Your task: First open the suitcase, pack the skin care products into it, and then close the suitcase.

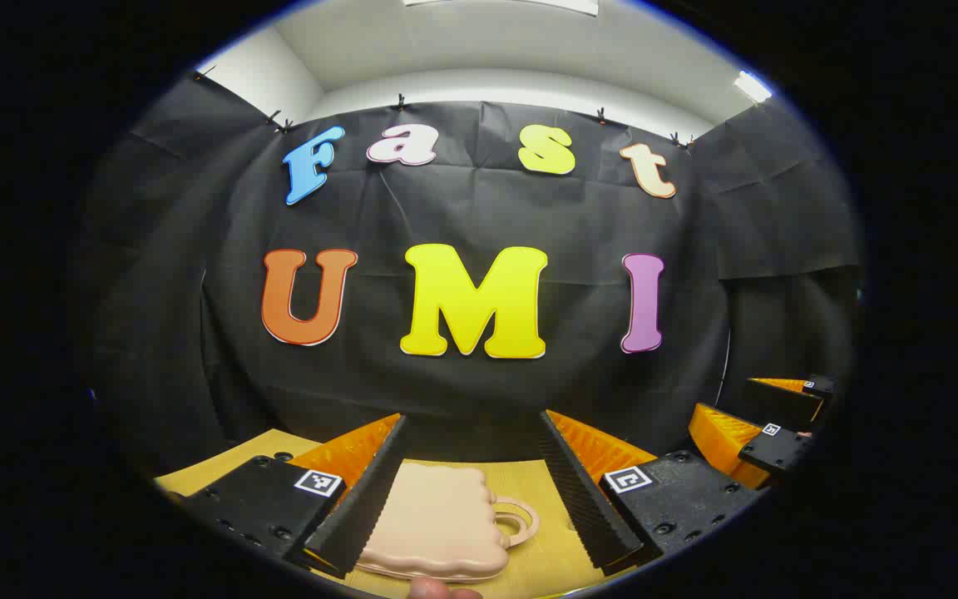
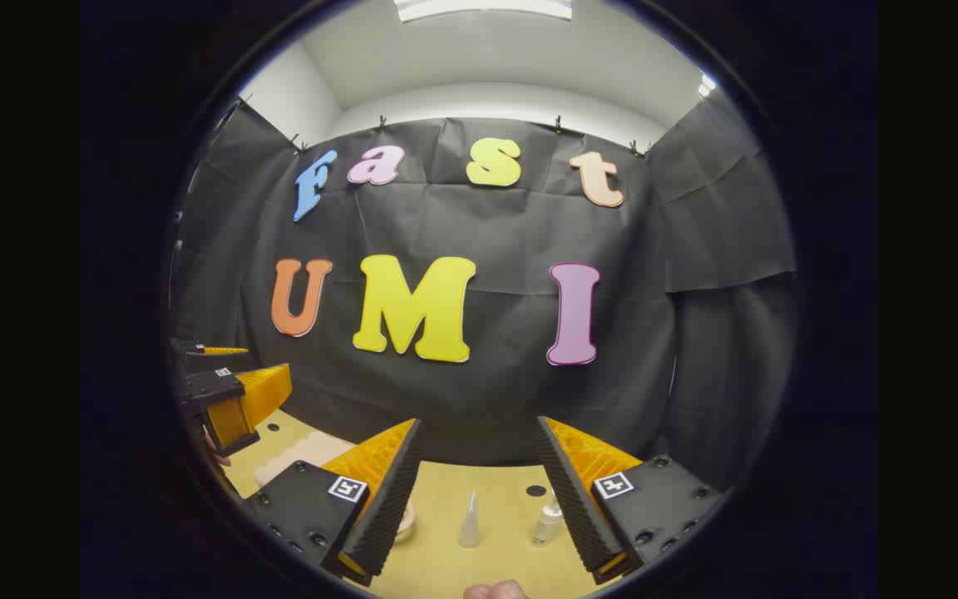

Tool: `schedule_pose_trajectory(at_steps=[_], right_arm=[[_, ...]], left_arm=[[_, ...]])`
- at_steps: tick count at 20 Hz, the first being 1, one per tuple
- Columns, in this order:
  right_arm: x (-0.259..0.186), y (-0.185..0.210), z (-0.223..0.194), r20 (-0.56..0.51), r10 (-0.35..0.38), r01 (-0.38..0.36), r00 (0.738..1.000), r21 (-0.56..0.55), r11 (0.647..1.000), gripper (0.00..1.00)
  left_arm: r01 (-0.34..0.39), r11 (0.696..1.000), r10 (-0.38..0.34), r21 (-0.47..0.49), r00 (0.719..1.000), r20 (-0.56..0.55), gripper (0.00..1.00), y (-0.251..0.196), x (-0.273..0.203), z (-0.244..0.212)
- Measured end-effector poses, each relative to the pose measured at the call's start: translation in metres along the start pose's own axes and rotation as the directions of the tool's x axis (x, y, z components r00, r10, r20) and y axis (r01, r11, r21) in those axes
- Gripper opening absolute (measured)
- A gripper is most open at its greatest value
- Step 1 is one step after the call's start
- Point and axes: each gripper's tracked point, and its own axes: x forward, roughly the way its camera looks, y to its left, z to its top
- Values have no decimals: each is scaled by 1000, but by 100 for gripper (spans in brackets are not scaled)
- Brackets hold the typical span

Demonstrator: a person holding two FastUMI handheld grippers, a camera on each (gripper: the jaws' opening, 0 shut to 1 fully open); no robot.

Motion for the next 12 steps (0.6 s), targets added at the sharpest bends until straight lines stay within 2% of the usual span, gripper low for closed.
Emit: schedule_pose_trajectory(at_steps=[9, 12], right_arm=[[9, -10, -13, -27, -16, 16, 1000, 19, 1000, 80], [12, -7, -17, -29, 5, -5, 1000, 16, 1000, 80]], left_arm=[[7, 1000, -7, 11, 1000, -24, 99, -8, 8, -13], [6, 1000, -5, 19, 1000, -30, 99, -11, 11, -16]])
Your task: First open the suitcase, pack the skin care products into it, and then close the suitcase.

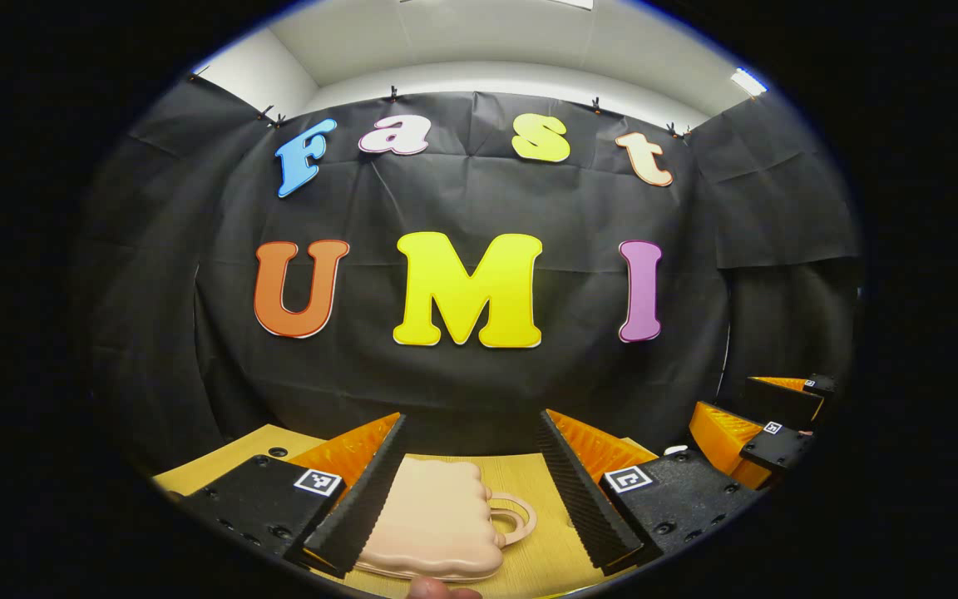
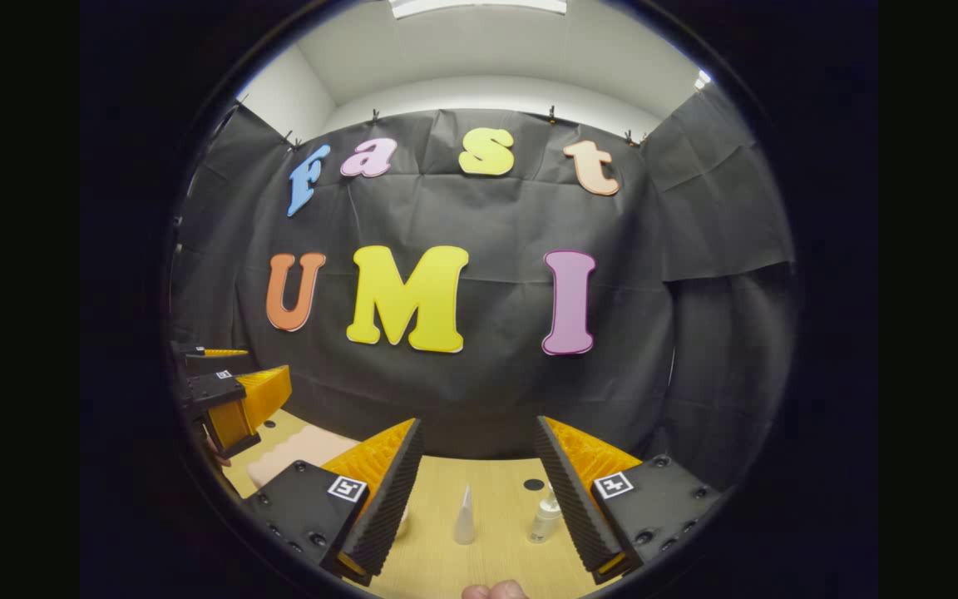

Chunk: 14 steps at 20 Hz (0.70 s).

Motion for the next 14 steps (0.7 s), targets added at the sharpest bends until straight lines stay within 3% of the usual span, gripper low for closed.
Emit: schedule_pose_trajectory(at_steps=[8, 14], right_arm=[[9, -1, -9, -22, 43, -43, 999, -10, 999, 80], [5, -51, -23, -67, 2, -4, 998, -26, 1000, 80]], left_arm=[[22, 1000, -21, 16, 998, -65, 99, -19, 6, -25], [167, 980, -143, 111, 971, -193, 99, -63, 13, -80]])
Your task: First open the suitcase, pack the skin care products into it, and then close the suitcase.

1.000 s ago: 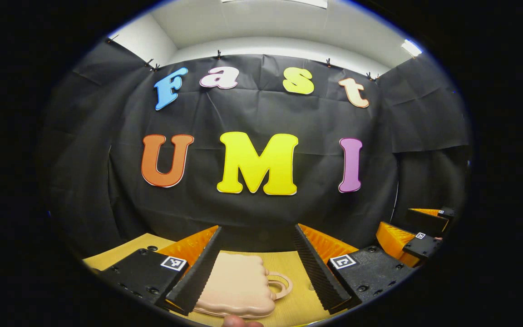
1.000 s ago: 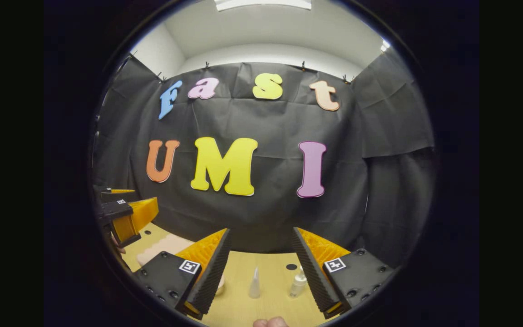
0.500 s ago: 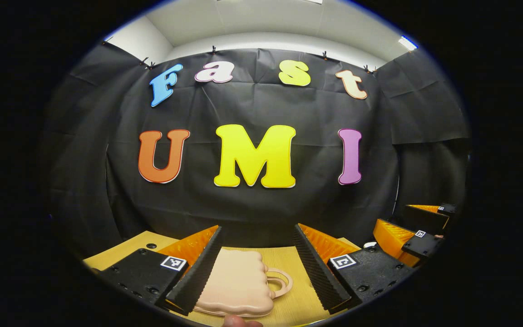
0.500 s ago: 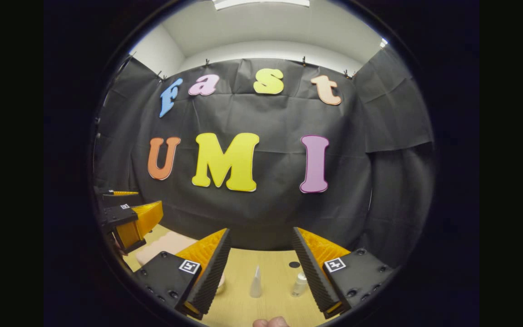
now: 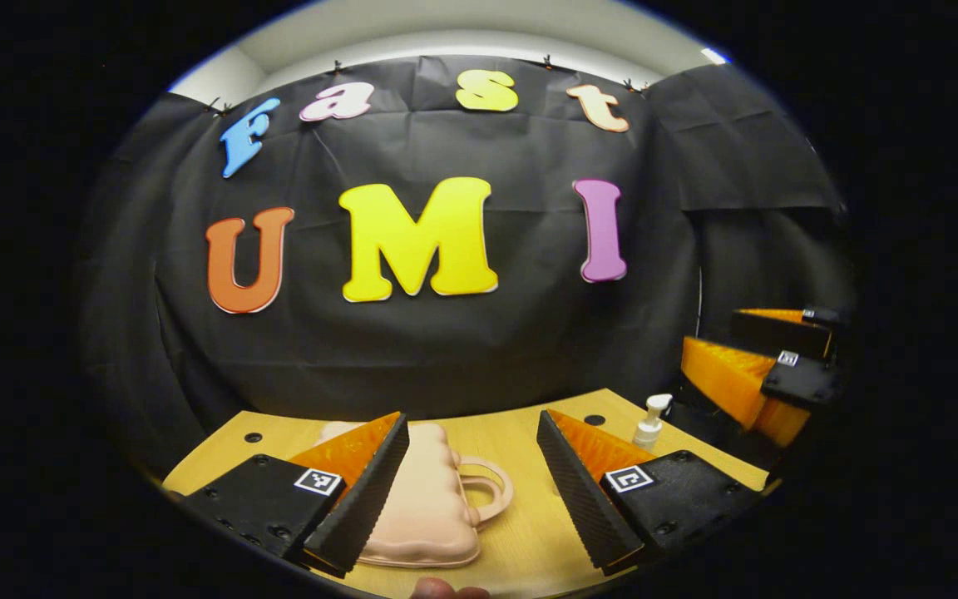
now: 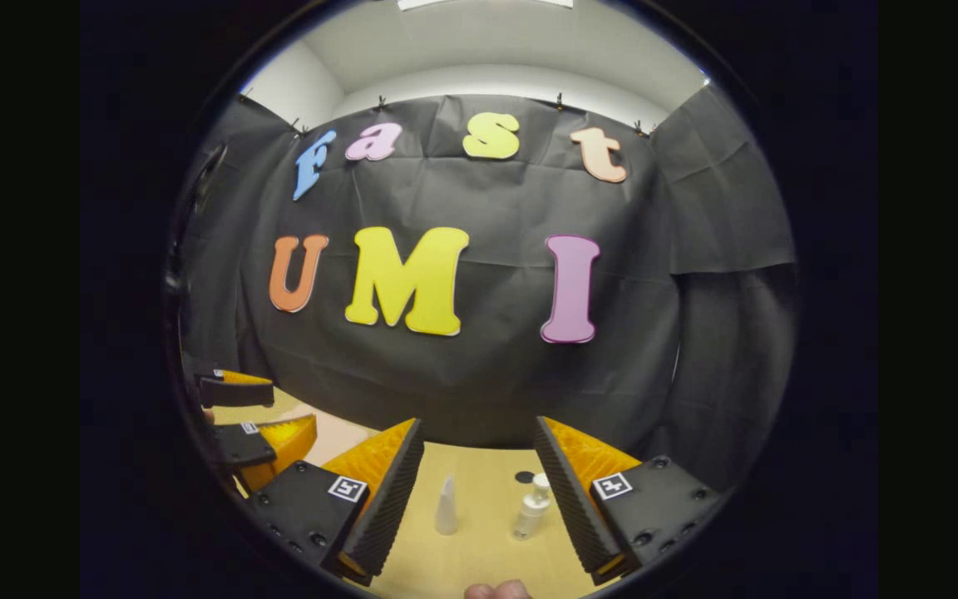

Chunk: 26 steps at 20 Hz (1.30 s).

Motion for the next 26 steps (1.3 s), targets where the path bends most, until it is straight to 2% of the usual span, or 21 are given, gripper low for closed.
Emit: schedule_pose_trajectory(at_steps=[4, 7, 9, 13, 16, 18, 20, 21, 22, 23, 26], right_arm=[[-10, -47, -15, -35, -81, 81, 996, -9, 997, 80], [-17, -74, -32, -76, -131, 131, 988, -12, 991, 80], [-19, -92, -39, -97, -169, 170, 981, 6, 985, 80], [-21, -114, -45, -104, -204, 207, 973, 15, 978, 79], [-22, -129, -53, -116, -226, 231, 967, 27, 973, 80], [-23, -137, -60, -127, -243, 249, 962, 40, 968, 80], [-25, -140, -67, -143, -248, 258, 958, 48, 965, 80], [-25, -141, -70, -148, -252, 262, 956, 47, 964, 80], [-25, -142, -71, -149, -255, 265, 955, 48, 963, 80], [-26, -143, -73, -152, -256, 266, 955, 51, 963, 80], [-24, -141, -73, -154, -255, 266, 955, 59, 962, 80]], left_arm=[[81, 990, -73, 117, 995, -74, 99, -24, 19, -34], [140, 960, -94, 242, 976, -194, 99, -34, 41, -78], [170, 924, -70, 343, 955, -287, 99, -34, 54, -111], [275, 809, -19, 520, 896, -444, 99, -32, 76, -159], [304, 743, 31, 596, 874, -485, 98, -26, 91, -175], [324, 718, 60, 616, 853, -518, 96, -20, 98, -186], [350, 705, 68, 617, 832, -550, 83, -18, 102, -193], [360, 701, 69, 616, 825, -561, 72, -17, 102, -195], [362, 702, 74, 613, 819, -569, 65, -16, 102, -197], [367, 709, 71, 602, 813, -579, 53, -17, 101, -197], [389, 714, 53, 583, 800, -598, 39, -21, 101, -196]])
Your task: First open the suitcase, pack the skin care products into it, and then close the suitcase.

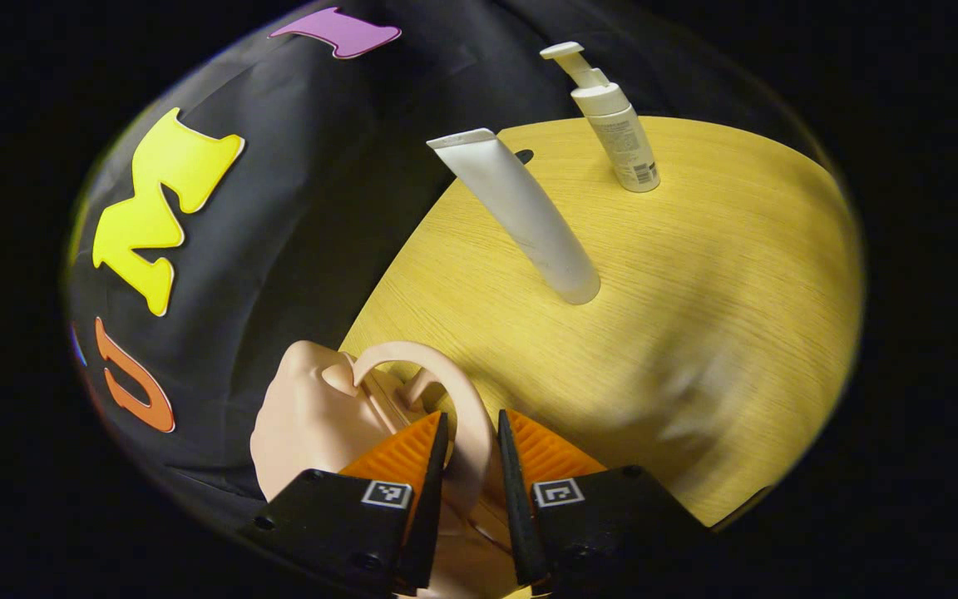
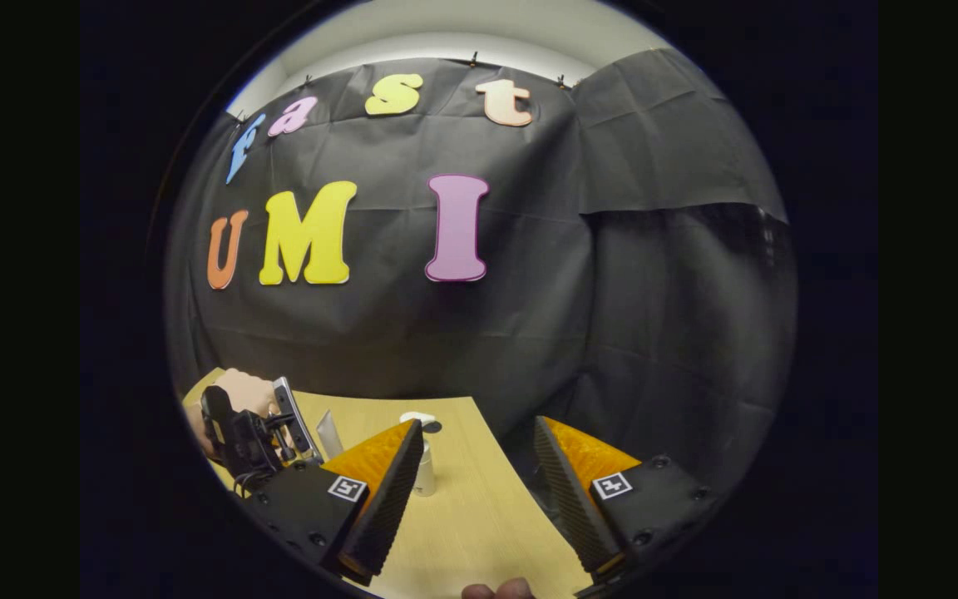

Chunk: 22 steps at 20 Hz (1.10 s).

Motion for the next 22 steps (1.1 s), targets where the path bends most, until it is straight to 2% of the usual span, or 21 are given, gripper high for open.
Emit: schedule_pose_trajectory(at_steps=[1, 5, 8, 13, 15, 18, 22], right_arm=[[0, 0, 0, 4, -2, 2, 1000, 3, 1000, 80], [-2, 8, 1, 6, 4, -4, 1000, 8, 1000, 80], [-5, 16, 4, 13, 16, -16, 1000, 4, 1000, 80], [-10, 35, 13, 33, 45, -45, 998, -2, 999, 80], [-13, 44, 19, 47, 63, -63, 997, -5, 998, 80], [-16, 62, 29, 67, 97, -96, 993, -20, 995, 80], [-22, 94, 42, 85, 151, -147, 985, -49, 988, 80]], left_arm=[[0, 1000, 0, 2, 1000, -3, 29, 2, 0, -1], [6, 1000, -5, -31, 1000, 11, 18, 8, -10, 6], [18, 995, -14, -100, 999, 43, 15, 17, -25, 14], [-21, 977, 47, -214, 992, 118, 10, 51, -57, 23], [-20, 960, 63, -279, 987, 149, 8, 69, -74, 24], [-58, 923, 155, -380, 961, 228, 6, 118, -108, 22], [-166, 843, 351, -511, 891, 289, 3, 203, -156, -10]])
